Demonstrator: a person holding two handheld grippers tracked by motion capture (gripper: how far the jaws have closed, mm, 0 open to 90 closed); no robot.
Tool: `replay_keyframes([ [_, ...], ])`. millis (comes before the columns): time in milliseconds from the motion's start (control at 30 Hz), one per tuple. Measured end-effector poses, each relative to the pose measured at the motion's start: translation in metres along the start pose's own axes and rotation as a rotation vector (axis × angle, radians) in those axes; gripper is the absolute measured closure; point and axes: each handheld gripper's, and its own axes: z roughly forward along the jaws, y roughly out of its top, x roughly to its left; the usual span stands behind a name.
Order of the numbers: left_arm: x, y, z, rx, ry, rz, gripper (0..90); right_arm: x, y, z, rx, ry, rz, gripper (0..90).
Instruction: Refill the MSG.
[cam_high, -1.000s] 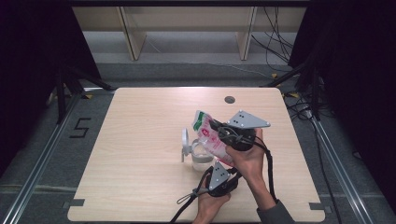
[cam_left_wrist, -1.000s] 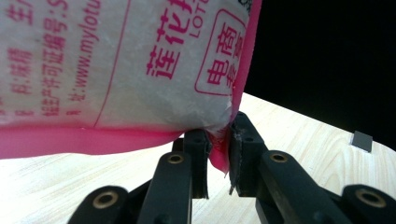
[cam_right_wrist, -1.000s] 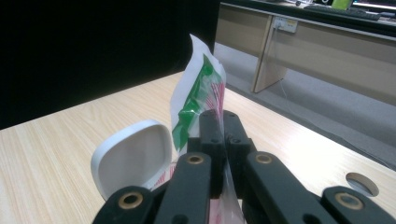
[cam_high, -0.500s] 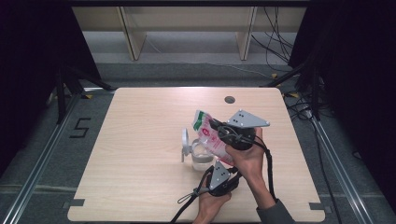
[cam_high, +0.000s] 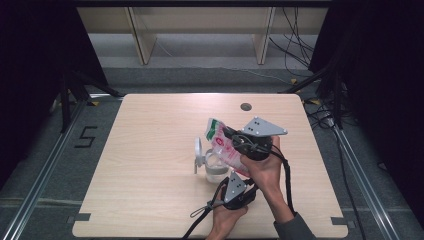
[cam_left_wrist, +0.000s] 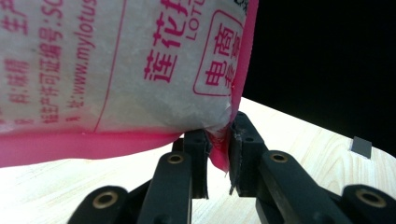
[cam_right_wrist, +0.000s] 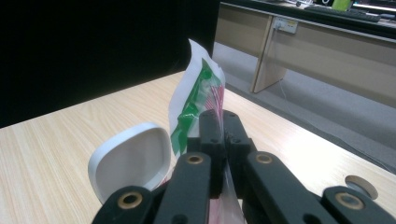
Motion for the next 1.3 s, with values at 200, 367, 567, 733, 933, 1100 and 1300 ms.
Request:
replay_keyframes([
  [200, -0.0007, 0.0025, 0.0003, 0.003, 0.004, 0.004, 78.7, 0.0011, 0.0018, -0.0003, -0.001, 0.0, -0.004, 90.0],
  [367, -0.0019, 0.0036, 0.0021, 0.003, -0.004, 0.009, 78.7, 0.0009, 0.0018, -0.0009, -0.004, 0.01, 0.003, 90.0],
  [567, -0.0047, 0.0029, 0.0024, 0.005, -0.01, 0.014, 78.8, 0.0002, 0.0003, -0.0046, -0.003, 0.001, 0.01, 90.0],
  [733, -0.0056, 0.0031, 0.0022, 0.009, -0.01, 0.016, 78.8, 0.0009, -0.0003, -0.0065, -0.002, 0.002, 0.017, 90.0],
  [933, -0.0049, 0.002, 0.0029, 0.006, -0.014, 0.014, 78.8, 0.0, -0.0008, -0.0047, -0.004, 0.011, 0.011, 90.0],
  [1100, -0.0039, 0.0017, 0.002, 0.005, -0.009, 0.017, 78.8, 0.0003, -0.0004, -0.0035, -0.004, 0.012, 0.009, 90.0],
  [1300, -0.0036, 0.001, 0.0014, 0.005, -0.001, 0.019, 78.8, 0.0029, -0.0005, -0.0022, -0.007, 0.0, 0.011, 90.0],
])
